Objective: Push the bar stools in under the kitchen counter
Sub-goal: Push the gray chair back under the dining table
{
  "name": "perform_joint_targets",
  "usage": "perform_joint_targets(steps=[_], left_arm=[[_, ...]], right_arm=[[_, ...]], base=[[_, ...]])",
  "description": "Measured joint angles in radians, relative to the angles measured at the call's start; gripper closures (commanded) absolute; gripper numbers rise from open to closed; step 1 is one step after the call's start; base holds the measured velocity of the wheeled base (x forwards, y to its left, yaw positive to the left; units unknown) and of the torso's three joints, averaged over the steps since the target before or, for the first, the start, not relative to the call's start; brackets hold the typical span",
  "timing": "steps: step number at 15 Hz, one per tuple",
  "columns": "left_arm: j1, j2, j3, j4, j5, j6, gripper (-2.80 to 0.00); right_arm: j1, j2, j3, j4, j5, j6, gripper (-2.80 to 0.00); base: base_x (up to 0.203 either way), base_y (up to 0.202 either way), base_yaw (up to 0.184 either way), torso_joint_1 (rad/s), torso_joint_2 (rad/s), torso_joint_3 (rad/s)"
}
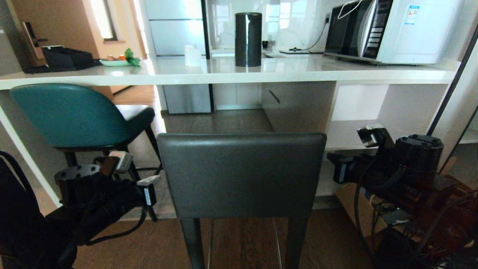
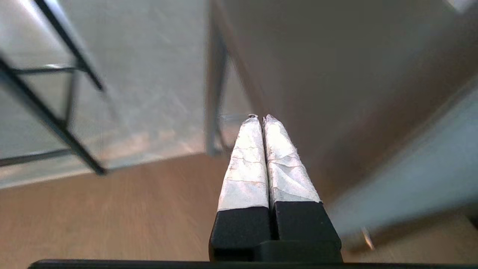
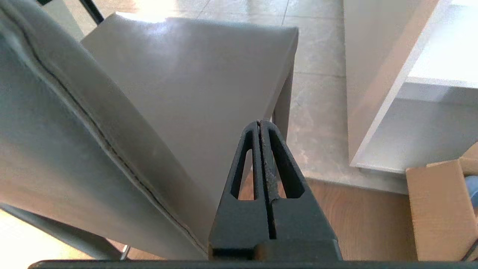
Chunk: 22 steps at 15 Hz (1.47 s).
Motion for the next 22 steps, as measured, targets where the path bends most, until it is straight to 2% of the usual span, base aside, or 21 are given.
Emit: perform_joint_targets(steps=[5,11,22], left_arm=[[-0.013,0.061,-0.066,-0.002,0.0,0.003,0.0],[-0.011,0.122,-0.177,-0.002,0.019,0.004,0.0],[-0.058,0.048,-0.125,-0.002,0.031,0.006,0.0]], right_arm=[[0.059,0.037,-0.005,-0.034,-0.004,-0.001,0.0],[0.07,0.098,-0.037,-0.075,-0.035,0.0,0.0],[0.076,0.131,-0.065,-0.08,-0.051,-0.001,0.0]], base=[[0.0,0.0,0.0,0.0,0.0,0.0],[0.0,0.0,0.0,0.0,0.0,0.0],[0.0,0.0,0.0,0.0,0.0,0.0]])
